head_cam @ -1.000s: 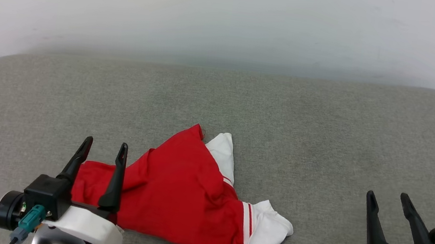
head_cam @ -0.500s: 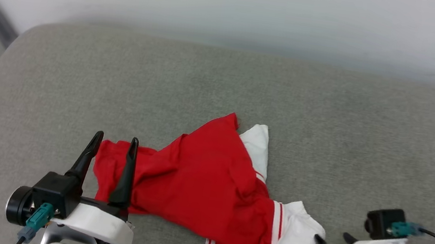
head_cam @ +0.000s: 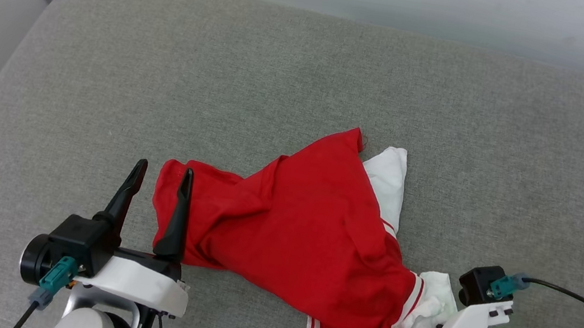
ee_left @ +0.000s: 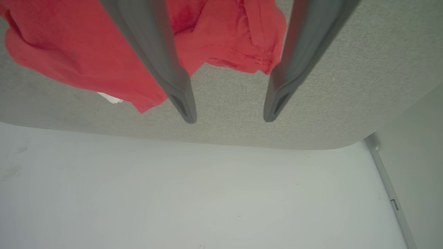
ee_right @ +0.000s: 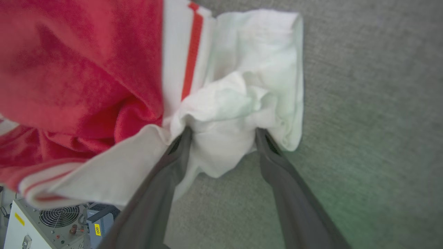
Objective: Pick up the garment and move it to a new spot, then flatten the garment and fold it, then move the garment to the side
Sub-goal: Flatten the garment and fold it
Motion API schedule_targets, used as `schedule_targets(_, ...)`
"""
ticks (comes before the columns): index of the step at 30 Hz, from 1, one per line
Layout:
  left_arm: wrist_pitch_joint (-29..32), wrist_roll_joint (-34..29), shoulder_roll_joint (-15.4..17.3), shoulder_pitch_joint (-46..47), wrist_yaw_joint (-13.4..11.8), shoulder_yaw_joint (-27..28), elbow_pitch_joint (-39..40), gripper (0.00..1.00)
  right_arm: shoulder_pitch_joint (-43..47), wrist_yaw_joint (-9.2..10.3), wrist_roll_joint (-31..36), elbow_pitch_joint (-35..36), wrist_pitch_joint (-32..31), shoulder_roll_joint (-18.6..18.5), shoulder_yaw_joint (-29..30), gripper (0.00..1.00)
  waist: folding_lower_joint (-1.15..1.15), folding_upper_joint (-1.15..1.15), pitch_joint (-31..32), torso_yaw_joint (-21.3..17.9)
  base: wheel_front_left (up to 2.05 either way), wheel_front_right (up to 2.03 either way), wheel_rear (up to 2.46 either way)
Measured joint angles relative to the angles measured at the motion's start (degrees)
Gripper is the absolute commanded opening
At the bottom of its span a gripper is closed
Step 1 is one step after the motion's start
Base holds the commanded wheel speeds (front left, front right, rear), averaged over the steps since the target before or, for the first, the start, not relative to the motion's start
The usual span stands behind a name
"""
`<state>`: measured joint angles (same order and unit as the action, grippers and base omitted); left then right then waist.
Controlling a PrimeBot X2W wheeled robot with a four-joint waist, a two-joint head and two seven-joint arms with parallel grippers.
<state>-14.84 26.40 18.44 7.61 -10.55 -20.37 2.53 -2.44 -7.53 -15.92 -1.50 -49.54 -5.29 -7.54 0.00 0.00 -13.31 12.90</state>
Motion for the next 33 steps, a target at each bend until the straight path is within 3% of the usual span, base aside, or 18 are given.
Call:
schedule_targets(2, -0.1, 0.0, -0.3, 0.0, 0.3, 0.4, -0.5, 1.0, -0.1, 0.0, -0.2, -0.2, 0.1, 0.0, 0.4, 0.0, 0.0, 0.0, 0.0, 0.0, 0.0, 0.0, 0.0)
schedule_targets(10, -0.1, -0.5, -0.6, -0.1, 0.8, 1.8, -1.0, 1.0, -0.9, -0.02, 0.6, 1.2, 4.9, -1.9, 0.5, 0.0, 0.0, 0.0, 1.5, -2.1, 0.0, 0.0, 0.0)
schedule_targets(16, -0.2, -0.5, -0.4, -1.0, 0.6, 2.2, -0.6, 1.0, -4.3, 0.01, 4.8, 3.9, 11.0, -6.3, 6.9, 0.0, 0.0, 0.0, 2.5, -4.6, 0.0, 0.0, 0.0)
schedule_targets(19, 0.0, -0.5, -0.2, -1.2, 0.5, 2.2, -0.4, 1.0, -4.9, 0.01, 5.6, 2.6, 13.5, -7.2, 10.7, 0.0, 0.0, 0.0, 2.8, -5.8, 0.0, 0.0, 0.0)
schedule_targets(24, 0.4, -0.4, 0.1, -1.2, 0.5, 2.1, -0.2, 1.0, -4.2, 0.02, 5.4, -4.2, 18.0, -5.3, 15.7, 0.0, 0.0, 0.0, 2.7, -6.9, 0.0, 0.0, 0.0)
schedule_targets(25, 0.5, -0.3, 0.2, -1.2, 0.5, 2.1, -0.2, 1.0, -3.8, 0.01, 5.9, -5.7, 19.2, -5.2, 16.0, 0.07, 0.0, 0.0, 2.7, -7.1, 0.0, 0.0, 0.0)
schedule_targets(26, 0.6, -0.3, 0.4, -1.2, 0.5, 2.0, -0.2, 1.0, -3.6, 0.02, 5.4, -8.7, 21.9, -4.1, 16.7, 0.67, 0.0, 0.0, 2.7, -7.3, 0.0, 0.0, 0.0)
schedule_targets(27, 0.7, -0.2, 0.4, -1.2, 0.5, 2.0, -0.2, 1.0, -3.5, 0.02, 5.4, -9.9, 23.4, -3.8, 16.4, 1.0, 0.01, 0.0, 2.7, -7.4, 0.0, 0.0, 0.0)
schedule_targets(33, 1.2, 0.1, 0.9, -1.7, 0.4, 2.1, -0.2, 1.0, -3.5, 0.02, 4.4, -12.6, 36.0, -1.7, 17.9, 1.0, 0.01, 0.0, 3.5, -7.9, 0.0, 0.0, 0.0)
